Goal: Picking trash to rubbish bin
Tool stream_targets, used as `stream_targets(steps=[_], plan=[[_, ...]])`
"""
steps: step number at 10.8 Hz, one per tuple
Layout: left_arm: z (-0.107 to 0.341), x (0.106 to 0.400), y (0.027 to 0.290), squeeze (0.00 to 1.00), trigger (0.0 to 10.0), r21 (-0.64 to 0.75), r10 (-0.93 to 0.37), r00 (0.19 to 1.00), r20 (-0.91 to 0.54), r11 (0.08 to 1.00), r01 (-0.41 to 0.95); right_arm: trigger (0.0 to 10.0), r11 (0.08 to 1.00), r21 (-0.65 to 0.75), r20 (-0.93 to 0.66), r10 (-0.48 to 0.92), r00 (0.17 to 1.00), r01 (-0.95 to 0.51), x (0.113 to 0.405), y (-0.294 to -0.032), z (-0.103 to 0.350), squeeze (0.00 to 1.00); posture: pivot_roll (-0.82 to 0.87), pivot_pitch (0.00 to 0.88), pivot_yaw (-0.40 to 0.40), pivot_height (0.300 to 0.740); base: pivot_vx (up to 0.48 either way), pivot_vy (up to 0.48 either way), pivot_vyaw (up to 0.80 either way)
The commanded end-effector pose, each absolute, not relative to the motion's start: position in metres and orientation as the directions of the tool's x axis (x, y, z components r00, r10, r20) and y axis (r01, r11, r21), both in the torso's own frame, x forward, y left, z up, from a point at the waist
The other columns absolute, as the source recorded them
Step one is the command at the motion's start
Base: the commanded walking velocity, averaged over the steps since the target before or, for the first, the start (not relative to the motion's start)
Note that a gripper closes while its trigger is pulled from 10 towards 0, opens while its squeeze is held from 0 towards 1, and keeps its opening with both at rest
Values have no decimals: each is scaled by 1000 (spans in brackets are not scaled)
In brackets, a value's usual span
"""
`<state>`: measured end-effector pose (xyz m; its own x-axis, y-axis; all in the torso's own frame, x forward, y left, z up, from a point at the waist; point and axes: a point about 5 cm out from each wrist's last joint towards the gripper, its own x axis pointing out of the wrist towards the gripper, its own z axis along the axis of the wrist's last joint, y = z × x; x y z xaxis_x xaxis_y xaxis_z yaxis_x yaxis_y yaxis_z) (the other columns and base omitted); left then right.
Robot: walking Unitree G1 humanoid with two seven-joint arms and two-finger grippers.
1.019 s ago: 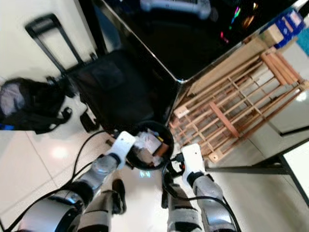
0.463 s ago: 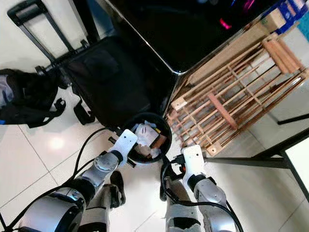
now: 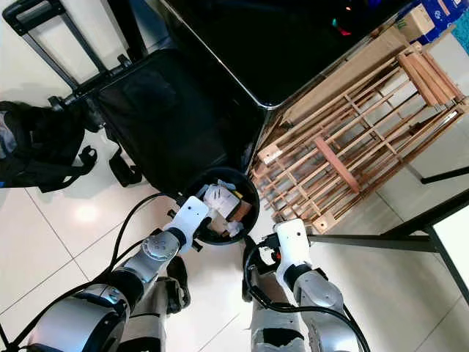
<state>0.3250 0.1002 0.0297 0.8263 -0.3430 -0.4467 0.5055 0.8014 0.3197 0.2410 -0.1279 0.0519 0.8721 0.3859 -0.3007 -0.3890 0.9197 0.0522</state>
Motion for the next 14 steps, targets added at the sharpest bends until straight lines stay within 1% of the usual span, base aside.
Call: stream_targets(steps=[1,3,4,6,7,9,11,14], plan=[[16,313,97,1000,10000,293,-354,789,-502,789,540,10000,925,63,-341,372,863,-373,233,-133,45,0,-227,535,-69,740,0,0,0],[15,313,98,1000,10000,307,-348,792,-502,784,540,10000,925,65,-345,372,862,-373,235,-132,45,0,-219,530,-68,740,0,0,0],[13,311,100,0,10000,322,-330,797,-506,785,530,10000,926,66,-346,371,862,-372,237,-132,43,0,-208,520,-60,740,0,0,0],[5,304,113,0,10000,276,-257,831,-493,860,429,10000,931,64,-349,358,866,-359,243,-131,39,0,-168,491,-38,740,0,0,0],[-7,291,128,0,10000,235,-190,849,-493,911,340,10000,933,69,-337,355,872,-353,249,-128,39,0,-146,472,-26,740,0,0,0],[-18,277,143,0,10000,262,-138,863,-486,919,295,10000,941,7,-361,318,876,-339,256,-131,28,0,-86,410,-1,740,0,0,0],[-30,261,152,0,10000,276,-128,844,-521,910,308,10000,942,7,-382,312,870,-334,267,-130,16,0,-38,319,25,740,0,0,0],[-37,251,161,0,10000,257,-69,843,-533,936,239,10000,953,-46,-420,255,871,-301,276,-137,3,0,-7,218,22,740,0,0,0]])
